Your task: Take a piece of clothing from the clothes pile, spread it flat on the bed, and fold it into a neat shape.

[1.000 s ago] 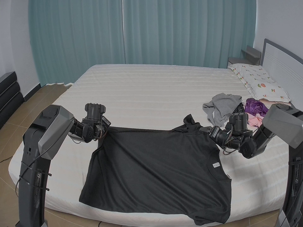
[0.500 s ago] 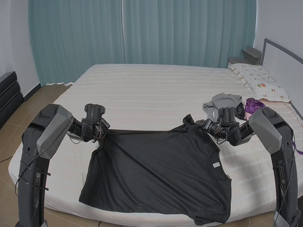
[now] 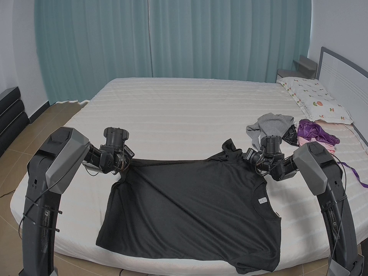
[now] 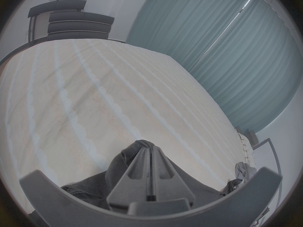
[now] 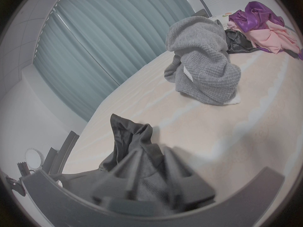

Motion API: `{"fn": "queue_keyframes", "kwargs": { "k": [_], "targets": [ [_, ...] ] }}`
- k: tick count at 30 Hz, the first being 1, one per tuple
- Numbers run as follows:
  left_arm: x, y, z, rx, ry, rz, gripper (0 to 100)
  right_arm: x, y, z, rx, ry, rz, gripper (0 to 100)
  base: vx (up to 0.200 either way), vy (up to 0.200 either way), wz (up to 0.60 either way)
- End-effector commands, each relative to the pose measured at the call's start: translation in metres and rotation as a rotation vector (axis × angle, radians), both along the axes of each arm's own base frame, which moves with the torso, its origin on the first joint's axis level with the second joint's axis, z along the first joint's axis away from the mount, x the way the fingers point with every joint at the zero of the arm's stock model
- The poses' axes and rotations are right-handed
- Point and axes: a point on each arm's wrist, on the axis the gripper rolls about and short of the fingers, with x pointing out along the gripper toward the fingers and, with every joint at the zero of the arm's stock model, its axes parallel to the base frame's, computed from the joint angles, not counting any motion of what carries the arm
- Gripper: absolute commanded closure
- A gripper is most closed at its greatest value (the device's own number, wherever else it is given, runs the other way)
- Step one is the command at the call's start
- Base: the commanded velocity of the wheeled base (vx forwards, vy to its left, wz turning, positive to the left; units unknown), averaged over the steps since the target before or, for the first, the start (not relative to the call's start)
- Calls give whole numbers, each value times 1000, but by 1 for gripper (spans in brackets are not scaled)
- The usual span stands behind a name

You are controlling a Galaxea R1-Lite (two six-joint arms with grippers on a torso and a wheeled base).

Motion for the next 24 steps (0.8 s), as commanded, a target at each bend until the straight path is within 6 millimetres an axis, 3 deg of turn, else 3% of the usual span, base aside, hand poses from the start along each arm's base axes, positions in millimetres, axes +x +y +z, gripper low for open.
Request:
{"fn": "queue_keyframes", "kwargs": {
  "k": [1,9,17,24],
  "targets": [
    [2,2,-4,0,2,6,100,5,-8,6,9,-37,-18,100,0,0,0],
    [10,13,-6,-3,-19,30,100,13,-33,31,12,-159,-97,100,0,0,0],
    [15,19,-7,-5,-34,41,100,18,-38,43,38,-237,-130,100,0,0,0],
    [23,11,-14,-13,-57,32,100,26,-35,51,36,-331,-189,100,0,0,0]
  ]
}}
